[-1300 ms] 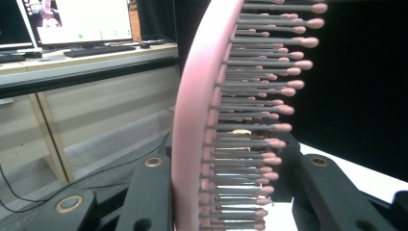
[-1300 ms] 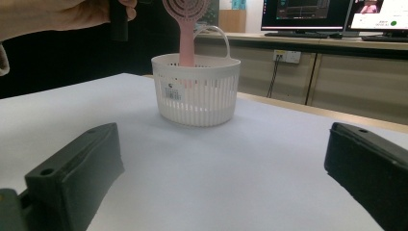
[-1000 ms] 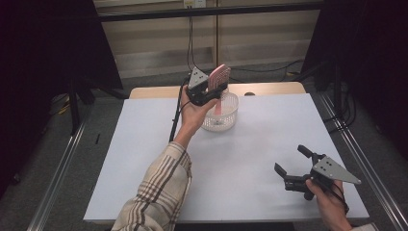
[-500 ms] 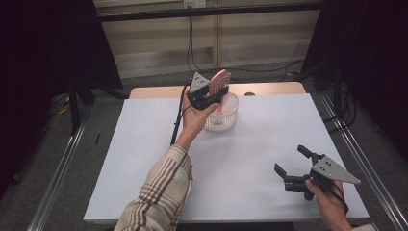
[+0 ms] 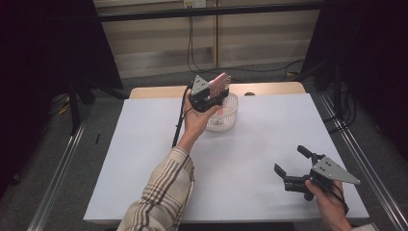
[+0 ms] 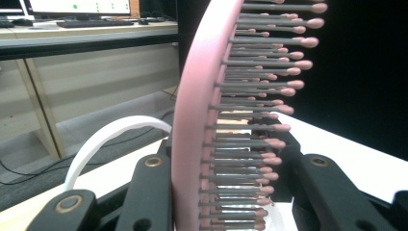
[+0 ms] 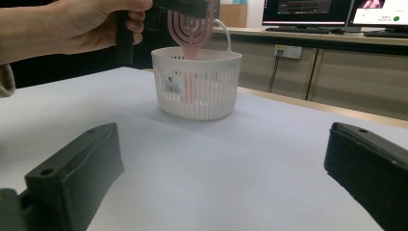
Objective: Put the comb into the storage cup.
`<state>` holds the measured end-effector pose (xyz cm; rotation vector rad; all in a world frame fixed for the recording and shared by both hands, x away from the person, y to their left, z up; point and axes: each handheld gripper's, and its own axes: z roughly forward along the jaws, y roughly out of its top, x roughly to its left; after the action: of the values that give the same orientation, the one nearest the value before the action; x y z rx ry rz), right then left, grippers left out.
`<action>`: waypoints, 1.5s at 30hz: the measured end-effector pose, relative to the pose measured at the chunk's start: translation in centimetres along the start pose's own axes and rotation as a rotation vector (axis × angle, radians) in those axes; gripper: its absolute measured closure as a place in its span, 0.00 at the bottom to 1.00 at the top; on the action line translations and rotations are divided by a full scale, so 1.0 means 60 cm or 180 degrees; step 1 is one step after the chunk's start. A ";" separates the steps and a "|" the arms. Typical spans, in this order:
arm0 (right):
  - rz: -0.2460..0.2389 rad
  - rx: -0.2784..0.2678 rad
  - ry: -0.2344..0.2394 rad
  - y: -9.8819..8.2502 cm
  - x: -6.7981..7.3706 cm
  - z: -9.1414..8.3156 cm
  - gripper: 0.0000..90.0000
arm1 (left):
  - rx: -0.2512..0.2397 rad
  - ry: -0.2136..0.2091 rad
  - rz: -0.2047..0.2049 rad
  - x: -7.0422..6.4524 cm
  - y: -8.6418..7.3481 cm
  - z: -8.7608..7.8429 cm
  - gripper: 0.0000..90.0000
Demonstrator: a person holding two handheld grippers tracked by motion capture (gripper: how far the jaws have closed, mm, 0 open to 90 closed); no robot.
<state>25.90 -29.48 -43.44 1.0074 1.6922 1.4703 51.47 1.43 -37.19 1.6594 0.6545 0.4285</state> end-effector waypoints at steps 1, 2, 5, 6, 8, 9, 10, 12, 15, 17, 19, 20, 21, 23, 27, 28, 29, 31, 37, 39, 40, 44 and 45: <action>0.0004 0.0001 0.0003 0.000 0.000 0.000 0.00 | 0.0016 -0.0002 0.0004 0.001 -0.001 -0.001 0.70; 0.0002 0.0003 0.0008 0.000 0.001 0.000 0.00 | 0.0026 -0.0046 0.0002 0.002 -0.003 0.000 0.70; 0.0004 0.0008 0.0006 0.000 0.001 0.000 0.00 | 0.0034 -0.0066 -0.0027 0.006 -0.009 -0.003 0.70; 0.0004 0.0011 0.0010 0.000 0.001 0.000 0.00 | 0.0011 -0.0068 -0.0049 0.008 -0.010 -0.003 0.70; 0.0007 0.0009 0.0012 -0.001 0.000 0.000 0.00 | 0.0005 -0.0079 -0.0057 0.010 -0.011 -0.005 0.70; 0.0006 0.0017 0.0012 -0.001 0.000 0.000 0.00 | 0.0016 -0.0079 -0.0055 0.011 -0.011 -0.006 0.70; 0.0005 0.0010 0.0005 -0.001 0.001 0.000 0.00 | 0.0024 -0.0079 -0.0053 0.011 -0.011 -0.006 0.70; 0.0006 0.0012 0.0018 -0.001 0.001 0.001 0.00 | 0.0045 -0.0095 -0.0054 0.012 -0.011 -0.006 0.70; 0.0003 0.0015 0.0031 -0.001 0.002 0.001 0.00 | 0.0096 -0.0055 -0.0029 0.014 -0.010 -0.007 0.69; 0.0007 0.0020 0.0046 -0.001 0.002 0.001 0.00 | 0.0108 -0.0065 -0.0016 0.020 -0.011 -0.009 0.68; 0.0011 0.0027 0.0040 -0.001 0.001 0.001 0.00 | 0.0130 -0.0018 0.0020 0.022 -0.010 -0.011 0.68; 0.0009 0.0027 0.0035 -0.002 0.001 0.001 0.00 | 0.0129 -0.0009 0.0001 0.023 -0.010 -0.012 0.68; 0.0016 0.0031 0.0032 -0.002 0.001 0.001 0.00 | 0.0127 0.0002 0.0012 0.025 -0.009 -0.013 0.67; 0.0008 0.0029 0.0033 -0.002 0.001 0.002 0.00 | 0.0137 0.0007 0.0034 0.028 -0.008 -0.015 0.67; 0.0016 0.0044 0.0041 -0.002 0.002 0.002 0.00 | 0.0167 0.0035 0.0050 0.033 -0.008 -0.019 0.64; 0.0014 0.0043 0.0038 -0.002 0.002 0.002 0.00 | 0.0178 0.0051 0.0069 0.035 -0.007 -0.021 0.63; 0.0020 0.0042 0.0039 -0.002 0.002 0.002 0.00 | 0.0174 0.0067 0.0067 0.038 -0.007 -0.023 0.63; 0.0019 0.0045 0.0043 -0.002 0.002 0.002 0.00 | 0.0180 0.0084 0.0065 0.040 -0.007 -0.024 0.61; 0.0028 0.0052 0.0026 -0.002 0.000 0.003 0.00 | 0.0225 0.0138 0.0111 0.047 -0.008 -0.027 0.58; 0.0026 0.0058 0.0034 -0.003 0.000 0.003 0.00 | 0.0239 0.0148 0.0108 0.051 -0.009 -0.028 0.57; 0.0026 0.0064 0.0030 -0.003 0.001 0.003 0.00 | 0.0239 0.0136 0.0101 0.052 -0.009 -0.028 0.56; 0.0023 0.0061 0.0034 -0.003 0.000 0.003 0.00 | 0.0261 0.0145 0.0101 0.054 -0.011 -0.029 0.52; 0.0025 0.0069 0.0035 -0.003 0.001 0.003 0.00 | 0.0264 0.0152 0.0100 0.055 -0.010 -0.030 0.53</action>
<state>26.03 -29.38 -43.63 1.0202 1.7172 1.4680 52.82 4.95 -37.70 1.7444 0.6905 0.4701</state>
